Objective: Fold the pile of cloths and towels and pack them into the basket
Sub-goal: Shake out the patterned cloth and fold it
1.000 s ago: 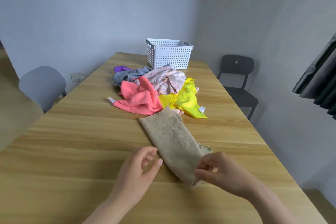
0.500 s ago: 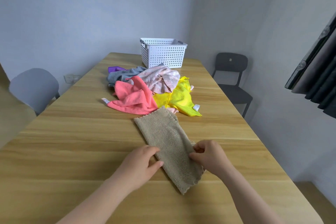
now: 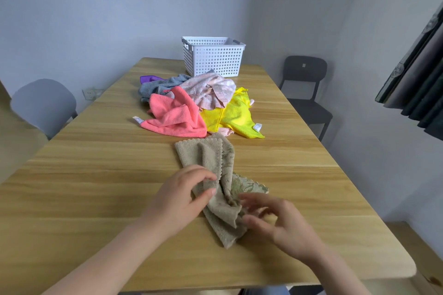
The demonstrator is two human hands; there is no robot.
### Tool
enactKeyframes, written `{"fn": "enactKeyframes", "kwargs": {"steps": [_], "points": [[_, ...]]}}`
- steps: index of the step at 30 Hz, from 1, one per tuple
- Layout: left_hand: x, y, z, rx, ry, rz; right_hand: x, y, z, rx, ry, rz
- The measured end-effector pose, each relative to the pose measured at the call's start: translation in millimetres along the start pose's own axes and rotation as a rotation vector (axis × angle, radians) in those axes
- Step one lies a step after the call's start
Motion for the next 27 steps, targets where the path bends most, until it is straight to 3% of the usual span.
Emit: {"fn": "enactKeyframes", "kwargs": {"steps": [3,7,12,17,22,24,27], "points": [[-13.5,-9.8,16.8,-0.05,-0.011,-0.143,15.0,13.5,10.9,-0.072,0.042,0.13],[-27.5,-7.3,22.9,-0.074,-0.098,-0.425,23.2,23.7,18.5,-0.086,0.117,0.139],[-27.6,2.2,9.2,-0.036,-0.145,-0.52,18.0,18.0,25.7,0.002,0.255,0.066],[-21.0,3.0,1.9,-0.026,-0.084,-0.451,7.2,-3.9,34.1,0.116,0.462,-0.01],[-5.7,3.7,-9.6,0.065,0.088,-0.211,7.6,-15.9,33.9,0.163,0.51,0.053],[3.6,1.0,-10.9,0.068,0.165,-0.088,14.3,-13.9,26.2,0.109,0.432,0.097],[16.2,-6.6,-10.0,0.103,0.279,0.093,34.2,-10.9,9.5,-0.041,0.074,0.225]]}}
Point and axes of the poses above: each hand's wrist, its own y-axis away from the middle knuckle, its own x-axis out of the back of the hand, z = x × y, the point moved 2 cm from there along -y, towards the middle knuckle, and after that the axes turned 5 degrees about x, right-handed, at the moved point
